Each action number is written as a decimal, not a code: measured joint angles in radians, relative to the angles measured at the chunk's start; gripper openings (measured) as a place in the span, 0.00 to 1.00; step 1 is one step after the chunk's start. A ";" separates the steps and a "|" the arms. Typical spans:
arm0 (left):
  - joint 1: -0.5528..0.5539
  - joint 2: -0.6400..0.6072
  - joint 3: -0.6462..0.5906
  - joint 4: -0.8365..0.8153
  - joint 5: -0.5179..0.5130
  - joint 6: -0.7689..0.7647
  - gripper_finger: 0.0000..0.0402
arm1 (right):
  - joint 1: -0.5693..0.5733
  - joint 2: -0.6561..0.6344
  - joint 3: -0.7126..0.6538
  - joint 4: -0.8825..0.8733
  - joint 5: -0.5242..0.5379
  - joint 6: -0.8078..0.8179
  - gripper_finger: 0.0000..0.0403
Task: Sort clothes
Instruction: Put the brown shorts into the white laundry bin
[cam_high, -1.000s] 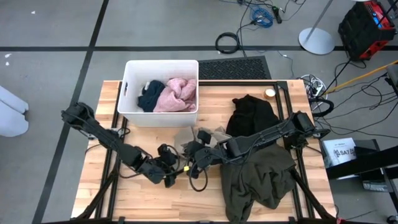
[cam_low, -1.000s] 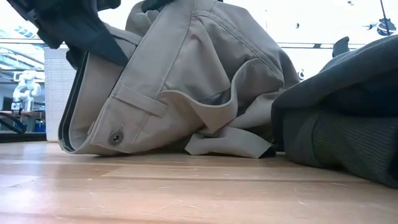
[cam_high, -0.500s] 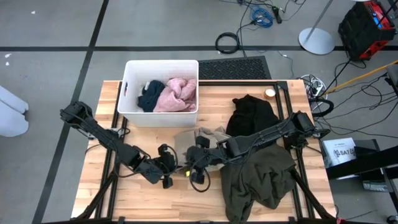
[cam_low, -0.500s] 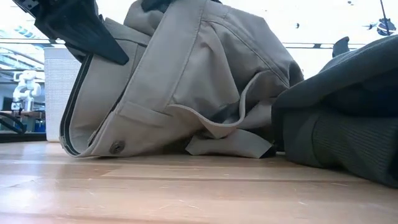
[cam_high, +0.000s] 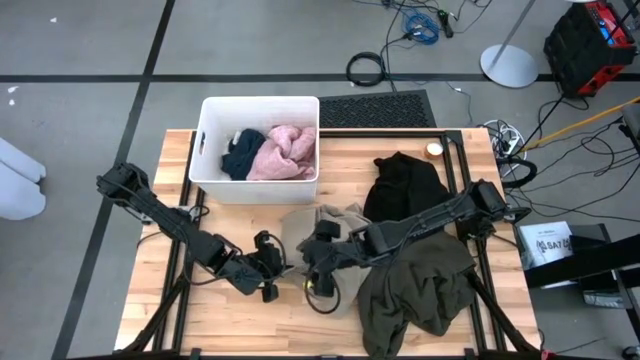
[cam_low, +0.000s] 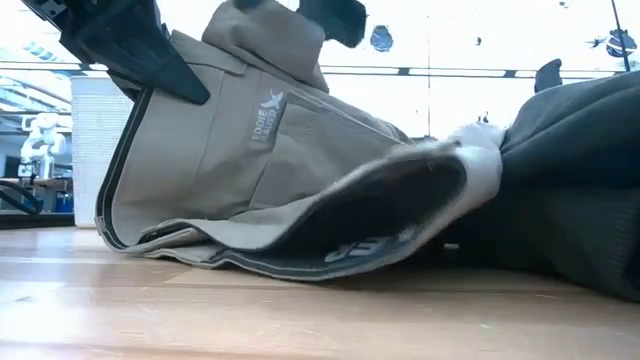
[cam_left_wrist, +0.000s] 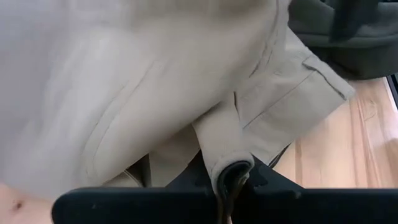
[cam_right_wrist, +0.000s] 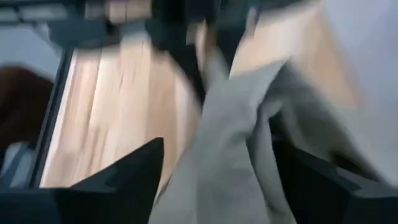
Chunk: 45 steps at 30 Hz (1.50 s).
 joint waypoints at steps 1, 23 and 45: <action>0.000 0.000 0.000 0.000 0.000 0.000 0.04 | 0.007 0.000 0.000 -0.038 -0.033 0.031 0.72; 0.027 0.000 0.000 -0.034 -0.007 0.000 0.03 | 0.313 0.127 0.000 -0.281 0.104 -0.206 0.70; 0.050 -0.021 0.000 0.127 0.202 0.063 0.03 | 0.281 0.207 0.094 -0.319 0.242 -0.252 0.02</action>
